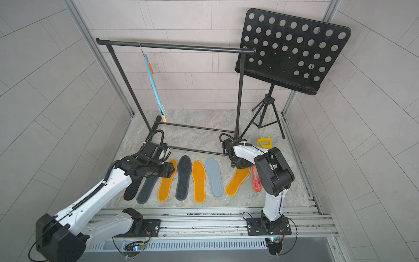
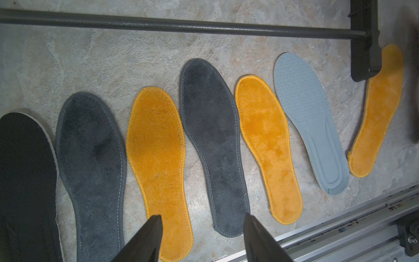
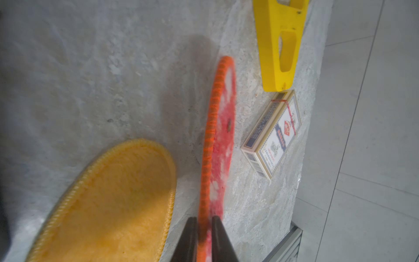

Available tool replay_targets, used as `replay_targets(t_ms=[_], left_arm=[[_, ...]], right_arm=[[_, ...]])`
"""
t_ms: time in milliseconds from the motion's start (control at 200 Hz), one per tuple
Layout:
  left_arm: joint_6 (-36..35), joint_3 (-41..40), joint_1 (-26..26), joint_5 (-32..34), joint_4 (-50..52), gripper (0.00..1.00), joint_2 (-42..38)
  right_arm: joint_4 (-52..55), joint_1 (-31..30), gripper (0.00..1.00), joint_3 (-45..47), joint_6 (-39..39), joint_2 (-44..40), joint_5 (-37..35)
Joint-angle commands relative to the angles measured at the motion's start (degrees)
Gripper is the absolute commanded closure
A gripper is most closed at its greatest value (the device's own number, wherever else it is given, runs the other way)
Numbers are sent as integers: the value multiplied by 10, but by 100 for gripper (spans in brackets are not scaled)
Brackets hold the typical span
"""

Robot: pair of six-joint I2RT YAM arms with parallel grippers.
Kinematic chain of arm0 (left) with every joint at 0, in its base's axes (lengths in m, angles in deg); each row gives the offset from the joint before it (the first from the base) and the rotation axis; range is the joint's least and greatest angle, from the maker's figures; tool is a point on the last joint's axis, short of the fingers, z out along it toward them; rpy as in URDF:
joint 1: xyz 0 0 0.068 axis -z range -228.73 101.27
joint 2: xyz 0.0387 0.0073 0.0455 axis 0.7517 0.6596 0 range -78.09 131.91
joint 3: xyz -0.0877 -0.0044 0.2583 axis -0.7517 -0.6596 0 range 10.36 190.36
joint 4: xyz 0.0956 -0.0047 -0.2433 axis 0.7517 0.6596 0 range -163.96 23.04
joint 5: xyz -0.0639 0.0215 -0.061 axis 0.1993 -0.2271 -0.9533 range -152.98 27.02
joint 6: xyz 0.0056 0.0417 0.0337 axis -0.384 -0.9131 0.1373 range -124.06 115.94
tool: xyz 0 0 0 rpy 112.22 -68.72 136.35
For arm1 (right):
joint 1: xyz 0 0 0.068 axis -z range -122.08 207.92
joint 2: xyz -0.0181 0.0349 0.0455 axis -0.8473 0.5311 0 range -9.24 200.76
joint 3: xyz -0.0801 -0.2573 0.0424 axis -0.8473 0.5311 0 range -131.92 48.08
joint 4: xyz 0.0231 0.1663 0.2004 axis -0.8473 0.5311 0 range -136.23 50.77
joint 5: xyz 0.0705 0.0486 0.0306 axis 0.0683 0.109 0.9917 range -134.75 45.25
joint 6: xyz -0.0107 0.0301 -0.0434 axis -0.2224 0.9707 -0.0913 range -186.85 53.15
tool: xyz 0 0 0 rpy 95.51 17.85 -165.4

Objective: Take the shoe insoles off the hanger
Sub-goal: Place the insole at the center of the board.

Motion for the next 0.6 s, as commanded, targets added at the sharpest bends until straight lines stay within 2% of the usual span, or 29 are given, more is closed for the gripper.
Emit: replay_targets(t_ms=[0, 95, 180, 315, 445, 510, 560, 576, 596], left_arm=[[-4, -3, -2, 23, 10, 34, -2], [-3, -4, -3, 26, 10, 33, -8], [-1, -4, -3, 35, 11, 33, -12], [1, -4, -3, 60, 11, 32, -29], [-7, -18, -7, 104, -15, 30, -62], [-8, -34, -14, 149, -45, 23, -83], [-2, -56, -15, 224, -76, 18, -104], [3, -64, -15, 251, -85, 15, -110], [12, -77, -16, 285, -98, 2, -119]], right_arm=[[9, 18, 70, 13, 2, 1, 16], [-5, 20, 58, 23, -3, -24, 25], [-20, 20, 52, 32, -4, -61, 40], [-69, 22, 43, 47, -28, -158, 56], [-175, 33, 35, 87, -71, -266, 60], [-236, 41, 25, 113, -94, -309, 61], [-275, 46, 7, 133, -114, -335, 59], [-286, 48, 3, 138, -121, -342, 57], [-300, 50, 0, 147, -130, -351, 56]])
